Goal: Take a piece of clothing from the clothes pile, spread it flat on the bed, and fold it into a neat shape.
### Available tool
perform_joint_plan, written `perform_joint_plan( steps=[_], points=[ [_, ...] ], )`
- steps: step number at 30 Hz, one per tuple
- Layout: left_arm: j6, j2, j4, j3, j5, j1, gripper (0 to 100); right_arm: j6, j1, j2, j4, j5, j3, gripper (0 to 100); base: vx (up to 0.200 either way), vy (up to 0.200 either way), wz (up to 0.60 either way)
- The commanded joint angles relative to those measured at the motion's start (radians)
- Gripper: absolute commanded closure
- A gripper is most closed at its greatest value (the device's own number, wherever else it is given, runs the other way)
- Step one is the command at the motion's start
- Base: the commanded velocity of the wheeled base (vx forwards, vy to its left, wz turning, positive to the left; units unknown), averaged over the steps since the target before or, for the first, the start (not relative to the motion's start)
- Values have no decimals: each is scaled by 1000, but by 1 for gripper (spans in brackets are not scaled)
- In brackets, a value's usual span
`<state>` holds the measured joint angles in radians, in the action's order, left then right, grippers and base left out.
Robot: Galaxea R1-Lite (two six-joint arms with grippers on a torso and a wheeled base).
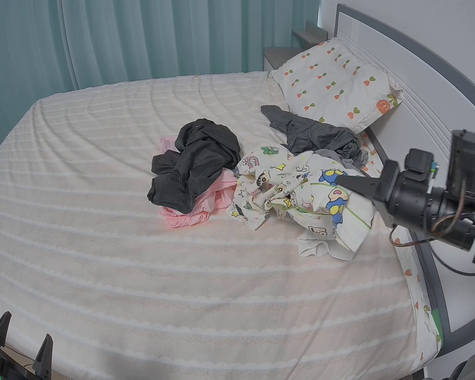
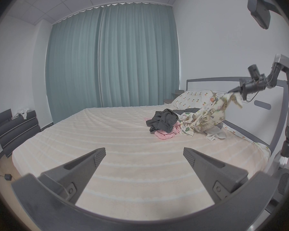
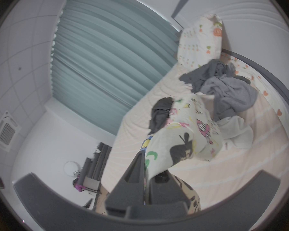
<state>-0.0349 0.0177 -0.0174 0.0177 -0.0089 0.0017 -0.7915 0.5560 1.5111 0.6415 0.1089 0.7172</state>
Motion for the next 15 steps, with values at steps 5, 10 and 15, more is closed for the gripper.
perform_joint_plan(
  steps=[5,10,15],
  points=[
    [176,174,100,337,-77,-16,0,0,39,-249,-52,89,19,100,0,0,0],
    [13,482,99,406,-390,-26,0,12,44,-249,-83,109,87,100,0,0,0],
    [-2,791,114,401,-460,-123,0,31,71,-250,-97,138,139,100,0,0,0]
  ],
)
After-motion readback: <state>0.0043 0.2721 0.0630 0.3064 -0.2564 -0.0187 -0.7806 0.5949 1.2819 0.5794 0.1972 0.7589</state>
